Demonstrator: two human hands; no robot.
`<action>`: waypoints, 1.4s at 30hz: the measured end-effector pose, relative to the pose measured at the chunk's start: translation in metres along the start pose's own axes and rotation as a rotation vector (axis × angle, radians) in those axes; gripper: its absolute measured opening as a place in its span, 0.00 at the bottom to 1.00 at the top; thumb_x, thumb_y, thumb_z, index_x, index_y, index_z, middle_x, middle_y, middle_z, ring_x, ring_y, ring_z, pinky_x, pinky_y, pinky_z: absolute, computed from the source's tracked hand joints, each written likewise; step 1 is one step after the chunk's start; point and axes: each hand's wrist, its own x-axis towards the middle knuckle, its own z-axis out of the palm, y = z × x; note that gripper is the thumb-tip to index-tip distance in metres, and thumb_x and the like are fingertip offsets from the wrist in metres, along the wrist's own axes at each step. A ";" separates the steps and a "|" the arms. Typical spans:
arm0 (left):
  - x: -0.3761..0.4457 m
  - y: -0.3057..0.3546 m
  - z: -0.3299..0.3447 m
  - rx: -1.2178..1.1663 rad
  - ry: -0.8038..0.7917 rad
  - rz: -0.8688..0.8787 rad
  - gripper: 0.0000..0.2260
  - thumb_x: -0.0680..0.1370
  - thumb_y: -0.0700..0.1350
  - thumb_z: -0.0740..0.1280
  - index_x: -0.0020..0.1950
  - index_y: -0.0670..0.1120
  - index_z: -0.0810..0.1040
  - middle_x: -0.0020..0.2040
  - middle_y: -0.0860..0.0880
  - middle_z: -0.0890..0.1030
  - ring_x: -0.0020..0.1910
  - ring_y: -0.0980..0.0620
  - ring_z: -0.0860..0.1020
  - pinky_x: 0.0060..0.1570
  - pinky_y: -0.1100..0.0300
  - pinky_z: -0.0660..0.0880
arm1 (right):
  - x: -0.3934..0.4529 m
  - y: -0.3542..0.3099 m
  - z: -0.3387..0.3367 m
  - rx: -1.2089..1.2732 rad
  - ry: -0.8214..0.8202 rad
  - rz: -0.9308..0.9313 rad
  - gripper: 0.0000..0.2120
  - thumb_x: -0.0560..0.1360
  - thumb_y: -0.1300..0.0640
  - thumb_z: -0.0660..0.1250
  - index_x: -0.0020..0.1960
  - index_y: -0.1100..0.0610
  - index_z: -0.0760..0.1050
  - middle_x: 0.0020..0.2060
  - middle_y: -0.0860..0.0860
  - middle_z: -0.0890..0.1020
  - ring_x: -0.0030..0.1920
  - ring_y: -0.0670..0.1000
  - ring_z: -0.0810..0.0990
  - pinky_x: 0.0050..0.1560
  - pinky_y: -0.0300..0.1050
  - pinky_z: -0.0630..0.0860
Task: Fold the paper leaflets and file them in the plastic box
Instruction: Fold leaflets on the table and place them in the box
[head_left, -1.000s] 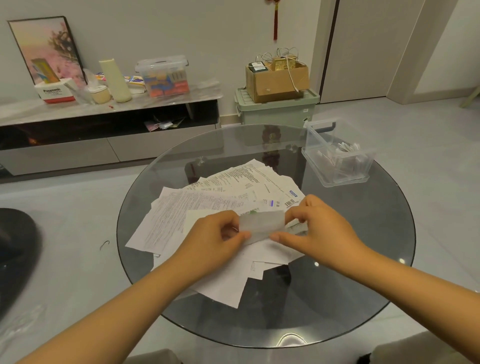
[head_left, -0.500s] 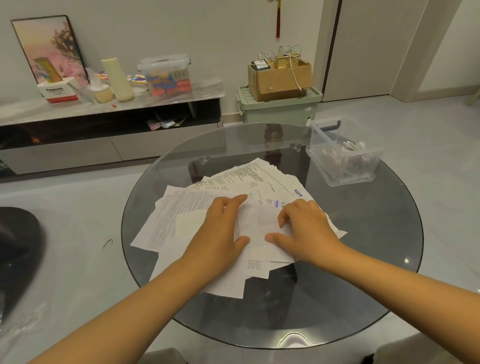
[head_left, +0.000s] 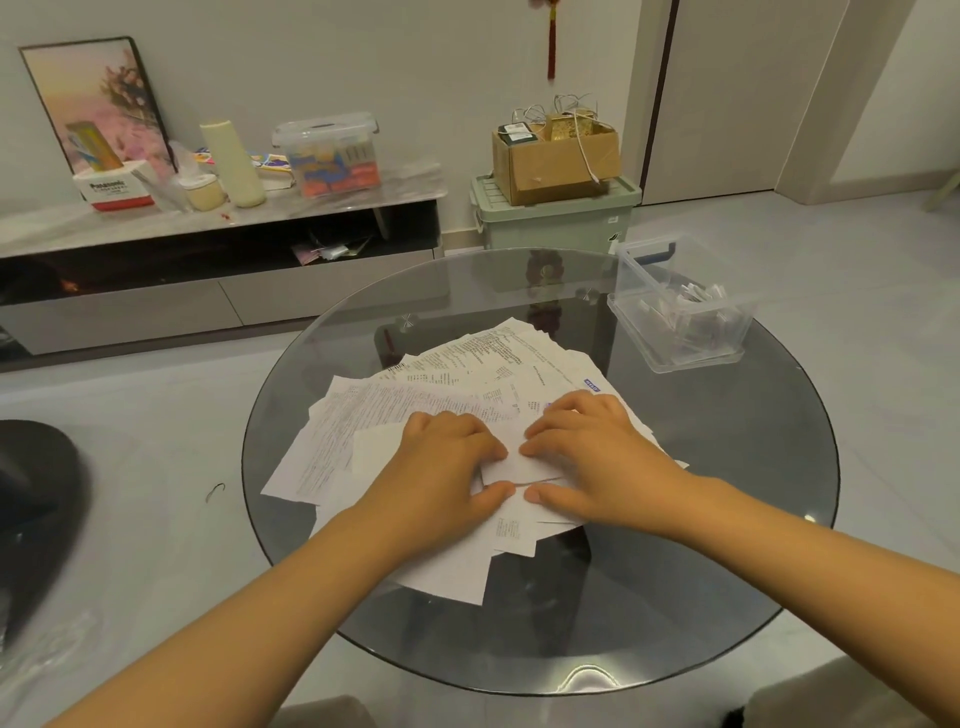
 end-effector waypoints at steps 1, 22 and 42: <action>0.001 0.000 -0.001 -0.015 0.010 0.001 0.14 0.77 0.58 0.62 0.59 0.55 0.77 0.58 0.59 0.75 0.59 0.58 0.69 0.64 0.58 0.58 | 0.001 0.000 -0.001 0.006 0.004 0.011 0.20 0.75 0.42 0.63 0.63 0.49 0.75 0.60 0.42 0.75 0.65 0.47 0.63 0.59 0.38 0.51; 0.021 -0.004 0.002 -0.167 0.022 -0.218 0.16 0.78 0.49 0.66 0.65 0.52 0.73 0.58 0.53 0.72 0.61 0.52 0.66 0.63 0.59 0.60 | 0.018 0.005 0.009 0.073 0.058 0.322 0.19 0.75 0.45 0.65 0.65 0.41 0.71 0.61 0.44 0.67 0.64 0.49 0.60 0.63 0.42 0.53; 0.069 0.056 0.003 -0.710 0.149 -0.296 0.12 0.75 0.42 0.69 0.57 0.51 0.73 0.42 0.52 0.76 0.39 0.56 0.76 0.39 0.69 0.70 | -0.015 0.036 -0.031 0.528 0.364 0.588 0.07 0.74 0.59 0.69 0.49 0.49 0.75 0.35 0.52 0.77 0.36 0.48 0.76 0.35 0.36 0.70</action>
